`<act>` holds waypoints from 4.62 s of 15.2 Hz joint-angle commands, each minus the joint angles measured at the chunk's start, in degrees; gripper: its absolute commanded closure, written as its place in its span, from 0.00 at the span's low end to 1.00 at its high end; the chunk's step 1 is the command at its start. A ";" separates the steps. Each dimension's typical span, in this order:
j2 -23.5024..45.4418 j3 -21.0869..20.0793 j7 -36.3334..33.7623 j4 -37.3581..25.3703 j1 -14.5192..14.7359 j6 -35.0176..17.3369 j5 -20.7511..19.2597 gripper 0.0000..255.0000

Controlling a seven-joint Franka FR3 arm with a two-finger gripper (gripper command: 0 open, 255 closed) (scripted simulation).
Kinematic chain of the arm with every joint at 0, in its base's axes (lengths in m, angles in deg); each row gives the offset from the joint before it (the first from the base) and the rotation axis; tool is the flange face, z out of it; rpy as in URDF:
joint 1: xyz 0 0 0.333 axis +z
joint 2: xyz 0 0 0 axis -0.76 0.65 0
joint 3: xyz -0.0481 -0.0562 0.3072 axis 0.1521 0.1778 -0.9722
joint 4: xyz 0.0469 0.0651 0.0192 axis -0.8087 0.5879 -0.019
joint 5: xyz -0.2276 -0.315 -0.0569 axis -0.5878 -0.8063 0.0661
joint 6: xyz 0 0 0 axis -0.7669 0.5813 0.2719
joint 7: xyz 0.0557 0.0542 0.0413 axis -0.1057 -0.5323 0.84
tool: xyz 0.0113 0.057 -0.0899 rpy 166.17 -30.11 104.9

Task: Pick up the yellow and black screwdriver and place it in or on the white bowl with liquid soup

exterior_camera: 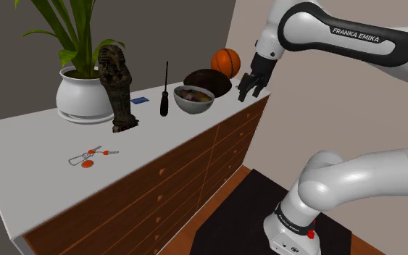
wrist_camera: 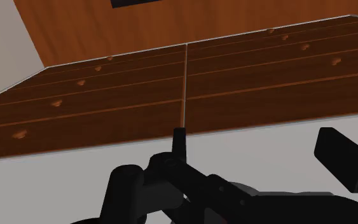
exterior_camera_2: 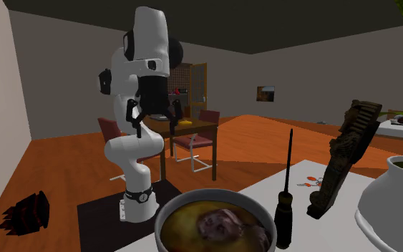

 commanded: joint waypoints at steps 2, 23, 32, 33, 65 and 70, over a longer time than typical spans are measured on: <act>1.72 -0.51 -0.57 -0.57 0.26 -1.39 0.30 0.00; 42.04 -9.76 -12.18 -29.32 3.68 -17.91 -1.41 0.00; 48.80 -10.29 -13.81 -32.40 4.24 -22.07 -3.04 0.00; 49.06 -10.26 -13.85 -31.97 4.22 -22.75 -3.10 0.00; 49.62 -10.40 -12.91 -43.03 4.39 -12.27 -2.78 1.00; 50.47 -10.47 -12.64 -48.02 4.52 -8.13 -2.83 1.00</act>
